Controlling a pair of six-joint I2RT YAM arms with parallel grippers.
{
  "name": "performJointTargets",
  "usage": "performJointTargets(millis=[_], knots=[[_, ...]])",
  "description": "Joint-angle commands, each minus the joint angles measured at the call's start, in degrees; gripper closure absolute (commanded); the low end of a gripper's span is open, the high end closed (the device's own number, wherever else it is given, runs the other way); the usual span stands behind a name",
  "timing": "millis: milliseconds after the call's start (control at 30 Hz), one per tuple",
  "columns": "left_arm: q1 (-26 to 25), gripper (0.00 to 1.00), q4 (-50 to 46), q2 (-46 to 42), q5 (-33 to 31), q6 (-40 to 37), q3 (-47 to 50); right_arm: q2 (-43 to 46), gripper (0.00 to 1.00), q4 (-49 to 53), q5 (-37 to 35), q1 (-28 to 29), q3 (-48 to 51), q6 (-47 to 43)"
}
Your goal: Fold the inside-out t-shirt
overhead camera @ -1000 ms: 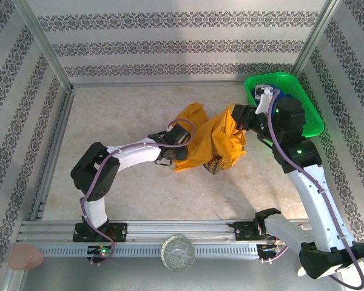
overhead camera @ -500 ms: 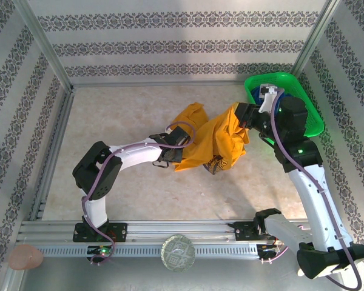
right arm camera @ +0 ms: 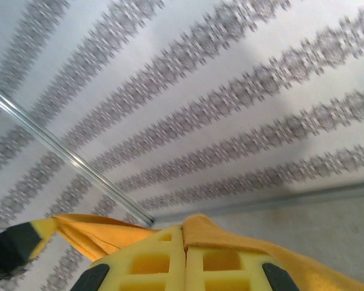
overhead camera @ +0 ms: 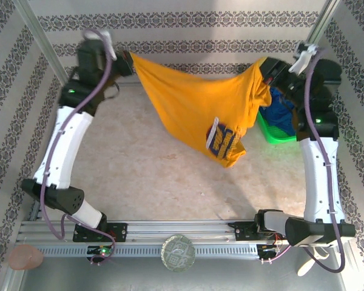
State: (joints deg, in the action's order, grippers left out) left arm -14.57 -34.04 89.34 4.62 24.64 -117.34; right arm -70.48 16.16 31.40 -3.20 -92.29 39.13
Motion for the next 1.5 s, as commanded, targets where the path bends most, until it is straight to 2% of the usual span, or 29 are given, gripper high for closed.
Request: performJointTargets(millis=[0, 67, 233, 433, 600, 767, 933, 1100, 1200, 1333, 1467], knots=[[0.27, 1.0, -10.82, 1.94, 5.71, -3.66, -9.32, -0.26, 1.0, -4.62, 3.19, -0.22, -6.02, 4.32], [1.47, 1.0, -12.13, 2.8, 5.78, -3.76, -12.88, -0.68, 1.0, -4.52, 3.35, -0.42, -7.72, 5.16], [5.53, 1.0, -11.02, 1.05, 5.95, -0.81, -14.58, -0.24, 1.0, -4.56, 5.47, -1.98, -10.97, 6.88], [11.14, 1.0, -3.44, -3.45, 7.45, 4.82, -16.2, 0.39, 1.0, -4.67, 8.54, -7.35, -19.3, 10.37], [11.59, 1.0, -2.97, -3.19, 8.57, 7.34, -21.68, 1.37, 1.0, -4.73, 9.42, -8.05, -23.64, 12.18], [12.0, 1.0, -2.71, -3.07, 5.5, 6.92, -23.2, 0.09, 1.0, -5.08, 10.06, -8.05, -27.89, 13.69], [14.29, 1.0, -3.66, 1.99, 7.52, 8.23, -21.91, -4.21, 1.0, -7.25, 10.04, -6.49, -24.47, 15.63], [18.28, 1.0, -4.7, 12.19, 13.57, 11.94, -21.49, -13.04, 1.0, -4.62, 9.79, -1.92, -23.54, 12.22], [19.1, 1.0, -5.77, 17.0, 17.28, 13.45, -23.74, -16.74, 1.0, -4.21, 9.6, -1.02, -23.44, 12.08], [19.06, 1.0, -2.84, 17.05, 18.18, 14.89, -24.31, -18.41, 1.0, -3.76, 9.45, -0.67, -26.44, 12.39], [19.13, 1.0, -3.08, 16.54, 17.42, 15.33, -28.82, -19.87, 1.0, -0.48, 9.23, -0.37, -34.84, 11.53]])
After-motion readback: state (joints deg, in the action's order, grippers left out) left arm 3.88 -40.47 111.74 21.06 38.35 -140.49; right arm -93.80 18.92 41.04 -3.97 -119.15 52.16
